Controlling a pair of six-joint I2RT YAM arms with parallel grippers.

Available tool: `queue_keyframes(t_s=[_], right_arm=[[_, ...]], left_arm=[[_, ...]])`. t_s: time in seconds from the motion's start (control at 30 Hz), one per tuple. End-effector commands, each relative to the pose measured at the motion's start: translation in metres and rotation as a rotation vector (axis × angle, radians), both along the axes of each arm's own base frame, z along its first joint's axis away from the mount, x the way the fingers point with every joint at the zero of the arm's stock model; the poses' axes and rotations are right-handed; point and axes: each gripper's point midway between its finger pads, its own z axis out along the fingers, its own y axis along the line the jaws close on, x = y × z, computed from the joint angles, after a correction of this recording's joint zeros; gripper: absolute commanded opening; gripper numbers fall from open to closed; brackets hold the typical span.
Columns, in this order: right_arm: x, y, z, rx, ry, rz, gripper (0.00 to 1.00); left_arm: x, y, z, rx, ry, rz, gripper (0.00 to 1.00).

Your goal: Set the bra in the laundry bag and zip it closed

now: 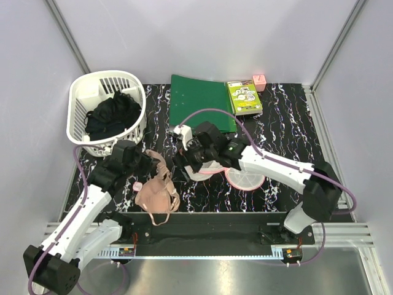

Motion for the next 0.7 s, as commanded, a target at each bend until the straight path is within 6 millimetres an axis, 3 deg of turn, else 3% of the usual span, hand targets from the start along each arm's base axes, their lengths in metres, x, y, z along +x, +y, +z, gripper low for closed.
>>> queue_keyframes(t_s=[0.0, 0.13, 0.23, 0.37, 0.4, 0.43, 0.63, 0.67], right_arm=[[0.033, 0.043, 0.013, 0.129, -0.228, -0.041, 1.00], [0.017, 0.074, -0.004, 0.159, -0.250, 0.009, 1.00], [0.018, 0.085, -0.023, 0.132, -0.235, 0.001, 0.95], [0.013, 0.100, -0.030, 0.129, -0.273, -0.025, 0.89], [0.016, 0.101, -0.036, 0.111, -0.285, -0.044, 0.84], [0.026, 0.099, -0.040, 0.080, -0.316, -0.107, 0.71], [0.058, 0.092, -0.047, 0.028, -0.424, -0.255, 0.50], [0.061, 0.090, -0.048, 0.021, -0.444, -0.258, 0.36]], left_arm=[[-0.009, -0.002, 0.017, -0.096, 0.036, 0.086, 0.00], [-0.014, -0.002, 0.023, -0.127, 0.062, 0.103, 0.00], [-0.019, 0.000, 0.026, -0.116, 0.080, 0.105, 0.00], [-0.025, 0.002, 0.026, -0.123, 0.108, 0.120, 0.00], [-0.026, 0.001, 0.026, -0.129, 0.110, 0.120, 0.00], [-0.027, 0.001, 0.027, -0.138, 0.110, 0.118, 0.00], [-0.041, 0.000, 0.020, -0.166, 0.155, 0.115, 0.00], [-0.044, 0.000, 0.019, -0.169, 0.157, 0.116, 0.00]])
